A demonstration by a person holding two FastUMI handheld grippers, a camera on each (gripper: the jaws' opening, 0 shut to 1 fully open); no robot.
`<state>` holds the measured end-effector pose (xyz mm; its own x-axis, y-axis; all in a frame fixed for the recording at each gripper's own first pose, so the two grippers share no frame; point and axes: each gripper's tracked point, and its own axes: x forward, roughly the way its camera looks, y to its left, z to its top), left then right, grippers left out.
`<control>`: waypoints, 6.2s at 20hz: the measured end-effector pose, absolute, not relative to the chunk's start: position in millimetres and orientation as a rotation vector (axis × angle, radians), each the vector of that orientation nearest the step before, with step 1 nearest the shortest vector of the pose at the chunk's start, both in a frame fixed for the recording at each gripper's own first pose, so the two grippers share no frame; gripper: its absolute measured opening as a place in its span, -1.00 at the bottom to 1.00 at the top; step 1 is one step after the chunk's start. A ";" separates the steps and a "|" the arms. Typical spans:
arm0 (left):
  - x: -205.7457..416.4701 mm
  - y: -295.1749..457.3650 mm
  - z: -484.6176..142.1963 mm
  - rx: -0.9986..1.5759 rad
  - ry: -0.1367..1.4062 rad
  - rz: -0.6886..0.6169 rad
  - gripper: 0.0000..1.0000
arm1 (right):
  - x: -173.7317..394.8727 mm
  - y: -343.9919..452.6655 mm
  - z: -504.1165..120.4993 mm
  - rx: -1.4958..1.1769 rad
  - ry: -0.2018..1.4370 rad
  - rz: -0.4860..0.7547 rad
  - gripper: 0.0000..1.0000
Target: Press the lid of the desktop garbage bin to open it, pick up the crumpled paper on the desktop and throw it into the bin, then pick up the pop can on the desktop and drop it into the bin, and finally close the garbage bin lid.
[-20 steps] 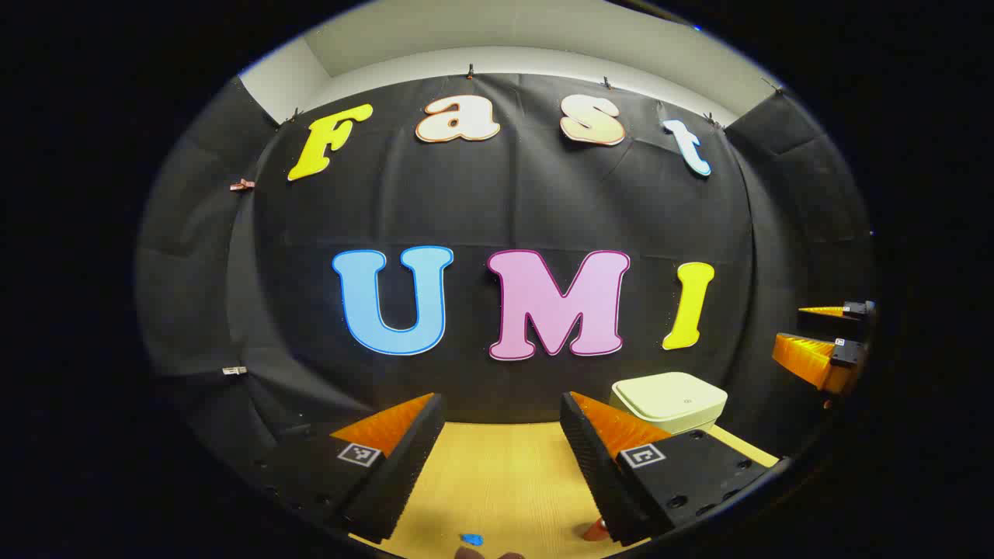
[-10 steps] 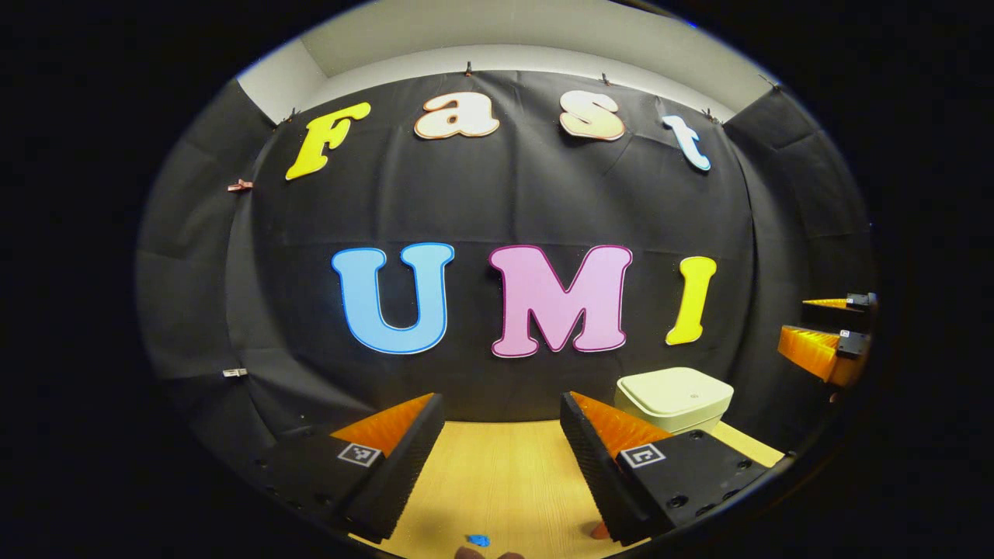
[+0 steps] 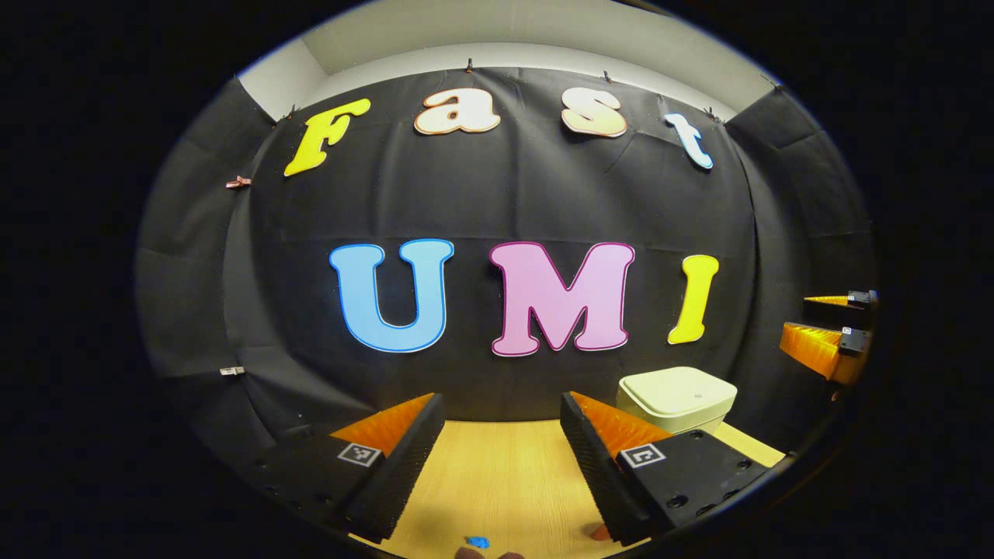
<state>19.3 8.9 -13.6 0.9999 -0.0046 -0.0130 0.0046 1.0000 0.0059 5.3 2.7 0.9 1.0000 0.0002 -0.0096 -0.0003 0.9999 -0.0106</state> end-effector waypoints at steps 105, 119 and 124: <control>9.8 18.9 -61.0 0.036 0.057 -0.006 0.92 | 112.4 -3.7 -20.6 0.097 0.055 0.102 0.83; 6.7 40.9 -322.6 0.138 0.517 -0.060 0.88 | 39.6 30.3 -79.1 0.088 0.201 0.156 0.83; 7.2 48.9 -386.3 0.098 0.647 -0.056 0.87 | 23.0 35.4 -83.9 0.091 0.234 0.153 0.83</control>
